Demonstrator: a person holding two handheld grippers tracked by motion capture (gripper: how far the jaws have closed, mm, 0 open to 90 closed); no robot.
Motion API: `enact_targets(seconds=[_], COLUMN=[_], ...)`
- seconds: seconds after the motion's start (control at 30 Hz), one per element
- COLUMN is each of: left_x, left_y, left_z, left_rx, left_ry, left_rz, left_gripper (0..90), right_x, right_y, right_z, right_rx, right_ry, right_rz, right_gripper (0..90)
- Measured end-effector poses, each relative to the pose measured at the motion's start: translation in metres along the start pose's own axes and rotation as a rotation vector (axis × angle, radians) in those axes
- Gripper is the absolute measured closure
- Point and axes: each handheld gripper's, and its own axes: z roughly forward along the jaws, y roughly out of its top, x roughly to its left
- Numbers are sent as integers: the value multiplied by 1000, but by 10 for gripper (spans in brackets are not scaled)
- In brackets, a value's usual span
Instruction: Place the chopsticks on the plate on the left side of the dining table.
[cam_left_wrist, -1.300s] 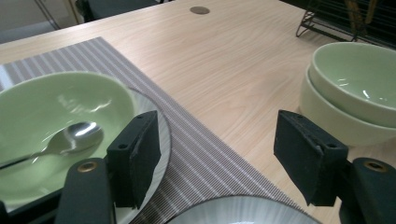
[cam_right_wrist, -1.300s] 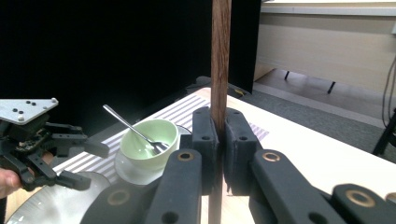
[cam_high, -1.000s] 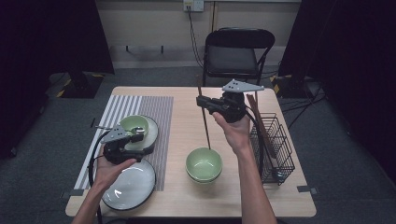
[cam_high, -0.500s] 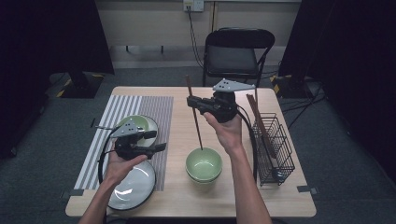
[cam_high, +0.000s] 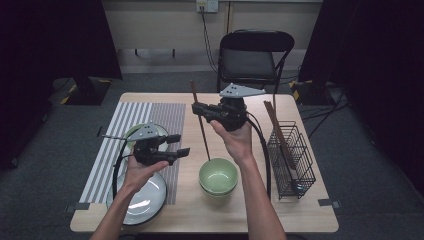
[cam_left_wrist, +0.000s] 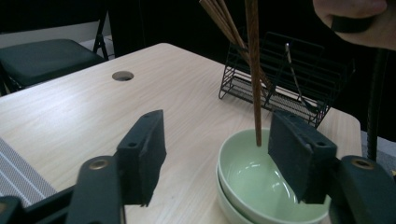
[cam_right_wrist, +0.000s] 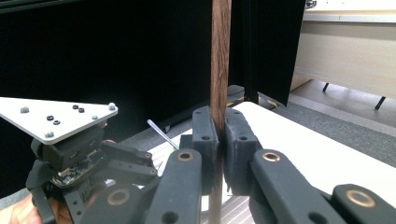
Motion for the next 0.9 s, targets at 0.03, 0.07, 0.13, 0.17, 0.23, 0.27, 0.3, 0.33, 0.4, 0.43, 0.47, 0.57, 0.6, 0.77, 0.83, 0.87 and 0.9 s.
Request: enact_targets(seconds=[0.03,0.07,0.13,0.17,0.23,0.27,0.3,0.33,0.4,0.43,0.47,0.57,0.6,0.77,0.83,0.87,0.9], left_x=[-1,-3,-3,-4,-4,-4,-5,-5,-8,-9,-10,-10,-10,-7,-4,-3,-1], left_y=[1,2,3,3,3,3,4,6,10,12,14,17,18,17,16,16,15], left_z=[2,3,4,5,7,7,8,9,9,10,10,12,13,13,13,12,10], left_rx=[-5,-17,-19,-23,-26,-24,-32,-36,-55,-58,-54,-56,-57,-56,-57,-54,-51], left_ry=[-4,-12,-17,-24,-29,-39,-44,-47,-52,-53,-59,-60,-55,-31,-32,-30,-20], left_rz=[-12,-17,-13,-22,-18,-25,-30,-23,-24,-17,-14,-6,-8,-21,-26,-28,-21], left_gripper=[378,382,389,389,389,389,389,396,422,431,440,473,495,558,562,569,571], right_x=[1,2,5,5,7,9,9,11,13,14,15,17,20,23,24,24,23], right_y=[0,1,1,1,2,2,2,2,2,2,2,2,2,4,4,4,4], right_z=[1,1,2,2,4,6,6,8,11,12,13,14,14,13,12,12,11], right_rx=[-2,-6,-7,-7,-8,-10,-10,-7,-8,-10,-13,-18,-18,-30,-32,-31,-32], right_ry=[4,6,11,11,15,22,22,30,37,43,48,58,62,84,83,83,84], right_rz=[-1,-4,-5,-5,-10,-12,-12,-8,-10,-12,-11,-10,-7,-3,-4,-4,-4], right_gripper=[846,846,846,846,846,846,846,846,846,846,846,846,846,846,847,847,847])
